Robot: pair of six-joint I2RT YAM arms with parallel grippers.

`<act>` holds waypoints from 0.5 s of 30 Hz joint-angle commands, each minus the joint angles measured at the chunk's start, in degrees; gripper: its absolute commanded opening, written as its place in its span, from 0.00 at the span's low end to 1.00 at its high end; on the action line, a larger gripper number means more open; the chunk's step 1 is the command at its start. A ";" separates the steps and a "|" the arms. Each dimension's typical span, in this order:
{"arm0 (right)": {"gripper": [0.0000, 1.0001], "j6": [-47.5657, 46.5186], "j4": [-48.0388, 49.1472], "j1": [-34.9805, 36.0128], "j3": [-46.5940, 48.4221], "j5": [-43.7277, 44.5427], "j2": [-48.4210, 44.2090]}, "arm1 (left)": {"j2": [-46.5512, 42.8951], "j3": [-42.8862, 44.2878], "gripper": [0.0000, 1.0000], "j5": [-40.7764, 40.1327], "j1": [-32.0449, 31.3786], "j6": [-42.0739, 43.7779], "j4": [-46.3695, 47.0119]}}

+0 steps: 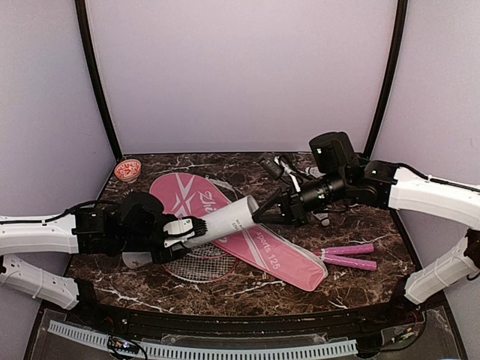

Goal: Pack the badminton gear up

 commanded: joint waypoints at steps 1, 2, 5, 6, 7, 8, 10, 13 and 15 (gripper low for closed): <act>0.00 -0.09 1.24 0.22 1.42 -0.02 -1.47 | -1.28 -0.70 0.42 -0.61 -0.41 0.69 0.87; 0.00 -0.20 1.19 0.18 1.26 0.13 -1.78 | -1.41 -0.79 0.42 -0.64 -0.41 0.69 0.90; 0.00 -0.05 1.41 -0.31 0.78 -0.34 -3.00 | -1.71 -1.10 0.42 -0.89 -0.41 0.69 0.84; 0.00 0.12 1.68 -0.60 0.52 -1.09 -3.38 | -1.84 -1.29 0.42 -0.98 -0.41 0.76 0.89; 0.00 0.32 1.90 -0.95 0.20 -1.48 -3.75 | -1.96 -1.45 0.41 -1.11 -0.41 0.77 0.82; 0.00 0.45 2.02 -1.27 -0.03 -1.65 -4.18 | -2.06 -1.58 0.41 -1.25 -0.41 0.71 0.76; 0.00 0.48 1.91 -2.34 -0.34 -2.08 -5.13 | -2.39 -1.83 0.41 -1.51 -0.41 0.69 0.52; 0.00 1.00 2.01 -4.37 -1.25 -2.76 -6.72 | -2.84 -2.12 0.41 -1.38 -0.41 0.56 0.50; 0.00 1.24 1.76 -5.54 -1.85 -2.99 -7.41 | -2.86 -2.04 0.41 -1.03 -0.41 0.35 0.40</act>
